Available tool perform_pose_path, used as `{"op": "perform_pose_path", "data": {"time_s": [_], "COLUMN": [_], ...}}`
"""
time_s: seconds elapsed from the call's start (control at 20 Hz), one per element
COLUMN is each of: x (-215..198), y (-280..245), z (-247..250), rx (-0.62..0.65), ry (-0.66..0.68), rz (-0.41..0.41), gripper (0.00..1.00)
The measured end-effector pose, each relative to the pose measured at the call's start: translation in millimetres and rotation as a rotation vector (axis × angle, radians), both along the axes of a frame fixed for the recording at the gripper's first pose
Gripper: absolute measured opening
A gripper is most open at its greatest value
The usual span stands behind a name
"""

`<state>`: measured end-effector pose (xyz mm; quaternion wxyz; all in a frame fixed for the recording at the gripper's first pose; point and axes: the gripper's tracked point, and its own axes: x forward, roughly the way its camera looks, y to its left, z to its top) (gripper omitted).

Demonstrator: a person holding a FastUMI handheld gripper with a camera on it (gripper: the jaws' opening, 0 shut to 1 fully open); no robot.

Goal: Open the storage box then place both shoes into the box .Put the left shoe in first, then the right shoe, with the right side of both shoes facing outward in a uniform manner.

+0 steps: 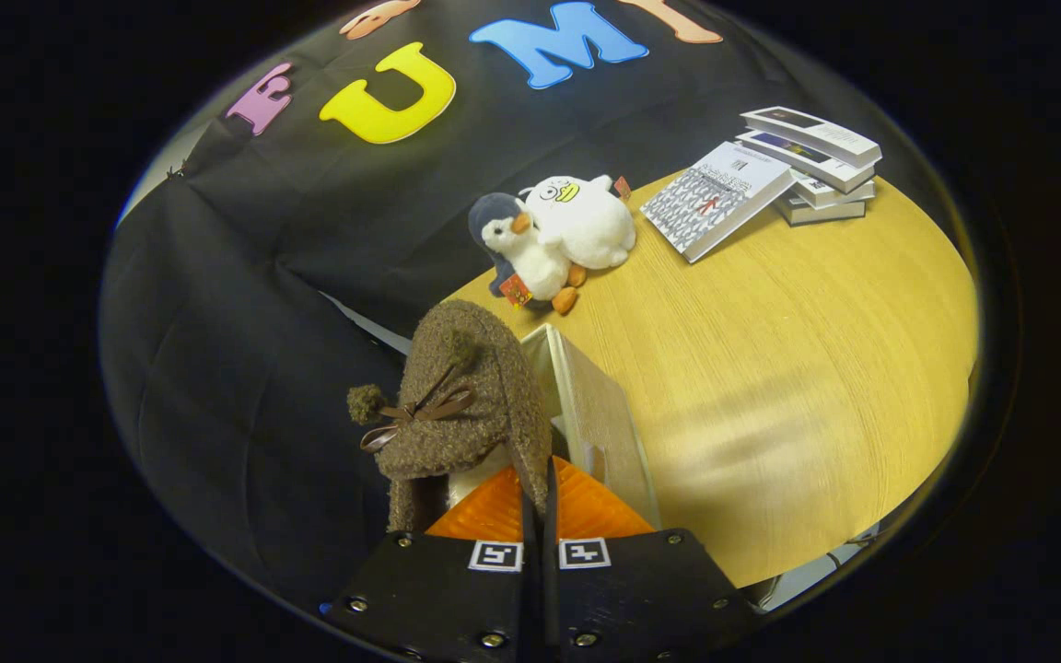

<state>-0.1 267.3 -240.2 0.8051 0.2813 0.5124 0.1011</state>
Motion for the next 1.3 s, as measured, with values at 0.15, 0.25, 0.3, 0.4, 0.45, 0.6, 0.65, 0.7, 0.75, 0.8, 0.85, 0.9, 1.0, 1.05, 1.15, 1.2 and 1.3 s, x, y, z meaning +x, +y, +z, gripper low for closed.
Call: {"op": "perform_pose_path", "data": {"time_s": [0.15,0.25,0.3,0.4,0.45,0.6,0.65,0.7,0.75,0.8,0.85,0.9,1.0,1.05,1.15,1.2,1.3], "x": [-5.7,-8.1,-7.4,-2.7,1.3,8.0,9.8,11.5,13.3,16.6,21.0,24.0,30.7,34.1,38.7,39.6,41.7], "y": [7.1,6.7,8.9,14.6,16.2,7.5,1.7,-2.7,-7.4,-14.0,-22.3,-30.6,-46.0,-54.4,-71.4,-78.7,-94.6], "z": [-12.7,-19.2,-18.6,-8.7,-2.2,12.9,17.0,21.2,27.7,34.9,42.6,50.5,66.5,75.7,89.6,96.2,111.4], "rx": [-0.025,-0.054,-0.049,-0.006,0.008,-0.038,-0.062,-0.077,-0.082,-0.091,-0.102,-0.113,-0.118,-0.12,-0.13,-0.138,-0.156], "ry": [0.013,0.015,0.009,-0.023,-0.046,-0.126,-0.155,-0.181,-0.206,-0.235,-0.267,-0.296,-0.347,-0.371,-0.416,-0.439,-0.494], "rz": [-0.002,-0.003,-0.003,-0.007,-0.008,0.024,0.037,0.045,0.048,0.047,0.047,0.047,0.042,0.037,0.042,0.054,0.067], "gripper": [0.0,0.01,0.04,0.21,0.31,0.99,0.98,0.98,0.98,0.98,0.98,0.97,0.98,0.98,0.98,0.98,0.98]}}
